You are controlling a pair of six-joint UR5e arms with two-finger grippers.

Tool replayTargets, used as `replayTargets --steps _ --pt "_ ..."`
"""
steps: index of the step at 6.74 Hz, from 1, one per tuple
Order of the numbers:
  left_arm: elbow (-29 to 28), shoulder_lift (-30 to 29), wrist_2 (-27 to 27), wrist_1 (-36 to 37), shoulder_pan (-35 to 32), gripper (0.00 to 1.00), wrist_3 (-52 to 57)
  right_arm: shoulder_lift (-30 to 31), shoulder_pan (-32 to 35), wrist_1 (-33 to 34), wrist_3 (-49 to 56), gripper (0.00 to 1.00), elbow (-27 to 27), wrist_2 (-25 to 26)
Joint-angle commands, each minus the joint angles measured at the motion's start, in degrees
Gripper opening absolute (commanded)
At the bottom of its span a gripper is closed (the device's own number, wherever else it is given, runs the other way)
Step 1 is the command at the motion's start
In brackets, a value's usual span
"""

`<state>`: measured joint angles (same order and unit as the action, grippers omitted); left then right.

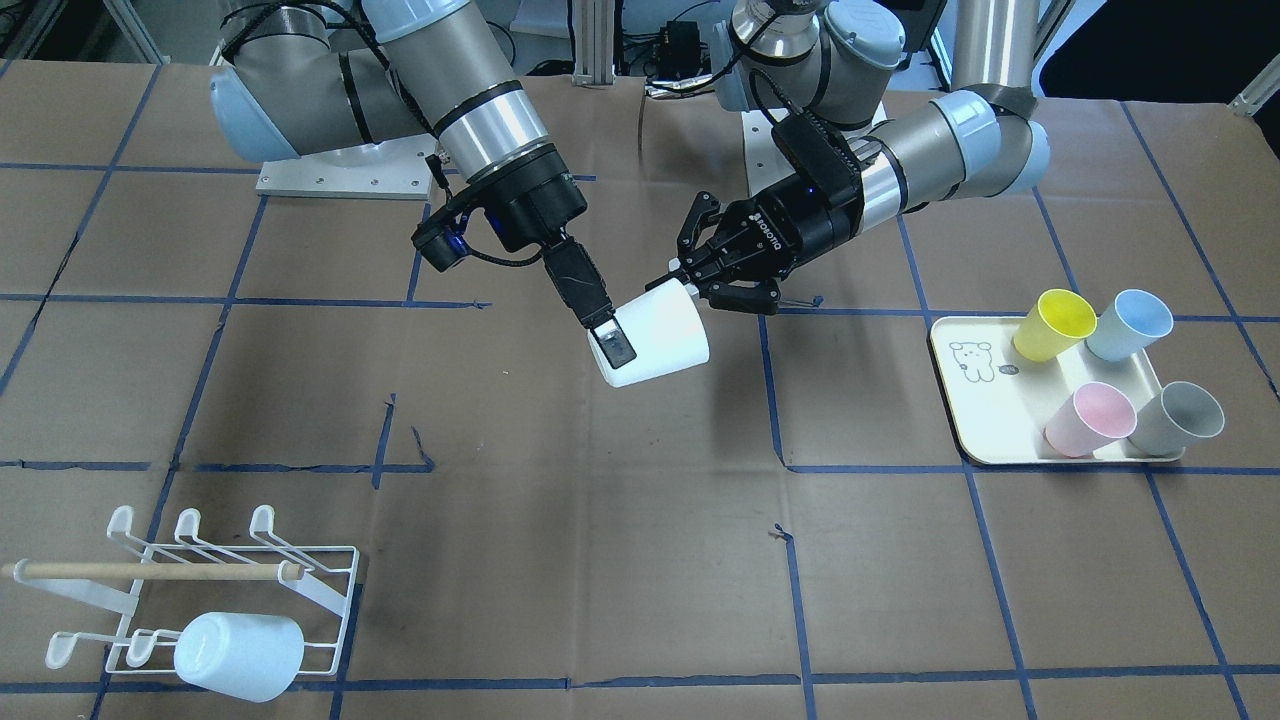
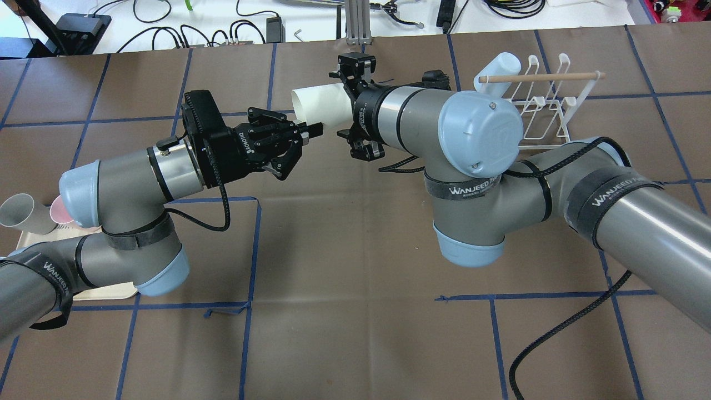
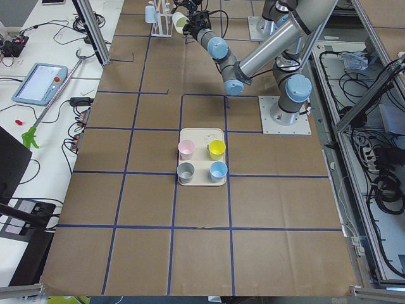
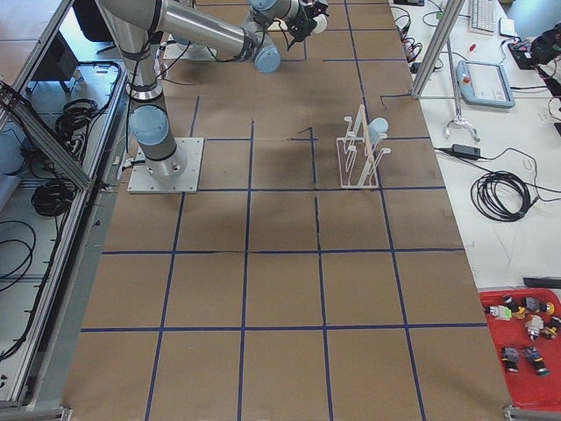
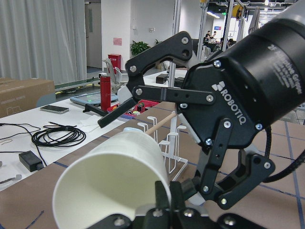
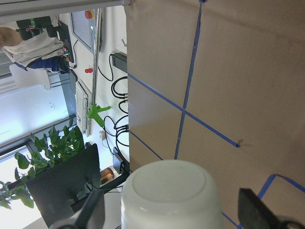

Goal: Transfer IKEA cup to right arm and place on rack

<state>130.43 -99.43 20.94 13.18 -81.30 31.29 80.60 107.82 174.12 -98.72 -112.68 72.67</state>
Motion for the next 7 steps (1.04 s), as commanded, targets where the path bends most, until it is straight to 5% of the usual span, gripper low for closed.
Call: replayTargets --steps 1,4,7 --pt "0.00 -0.06 -0.02 0.00 0.00 0.04 0.00 -1.49 0.80 -0.10 0.20 0.96 1.40 -0.07" --pt "0.00 -0.06 -0.02 0.00 0.00 0.04 0.00 -1.50 0.90 -0.10 0.37 0.93 1.76 -0.07" --pt "0.00 0.03 -0.02 0.00 0.00 0.05 -0.09 -1.50 0.90 -0.01 0.64 0.73 1.76 -0.77"
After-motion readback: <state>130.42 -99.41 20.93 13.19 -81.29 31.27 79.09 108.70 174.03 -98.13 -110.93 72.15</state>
